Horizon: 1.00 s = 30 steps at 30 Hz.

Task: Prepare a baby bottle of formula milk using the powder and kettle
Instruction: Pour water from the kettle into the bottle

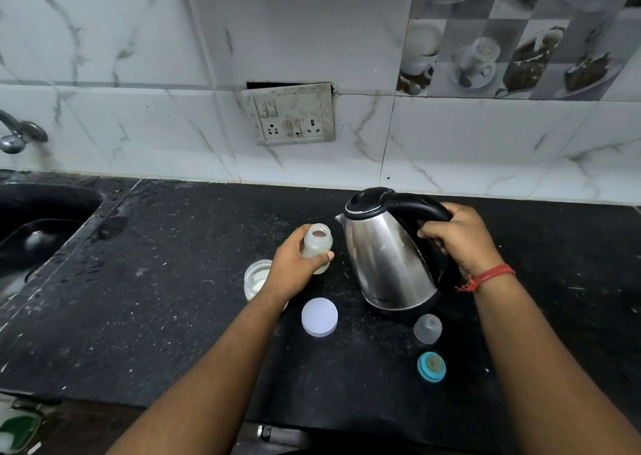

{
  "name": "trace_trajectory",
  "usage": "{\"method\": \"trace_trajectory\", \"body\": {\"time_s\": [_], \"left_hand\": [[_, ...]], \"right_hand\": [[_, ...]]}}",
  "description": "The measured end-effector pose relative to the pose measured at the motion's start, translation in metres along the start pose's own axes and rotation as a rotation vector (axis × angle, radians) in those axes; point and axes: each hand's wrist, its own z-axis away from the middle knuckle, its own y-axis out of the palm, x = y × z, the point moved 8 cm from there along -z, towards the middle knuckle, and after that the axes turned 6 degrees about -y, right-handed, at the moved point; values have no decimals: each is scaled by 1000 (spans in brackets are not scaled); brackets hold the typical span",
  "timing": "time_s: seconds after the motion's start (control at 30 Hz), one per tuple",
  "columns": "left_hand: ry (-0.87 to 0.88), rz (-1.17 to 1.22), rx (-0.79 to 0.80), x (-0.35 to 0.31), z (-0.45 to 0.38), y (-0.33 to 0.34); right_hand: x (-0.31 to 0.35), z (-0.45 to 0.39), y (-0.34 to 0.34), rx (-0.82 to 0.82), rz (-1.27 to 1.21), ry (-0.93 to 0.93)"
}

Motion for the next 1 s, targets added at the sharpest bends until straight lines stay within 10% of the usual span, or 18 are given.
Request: {"method": "trace_trajectory", "body": {"time_s": [1.0], "left_hand": [[9,179,32,-12,20,-3]], "right_hand": [[-74,2,42,-196,-195,-10]]}}
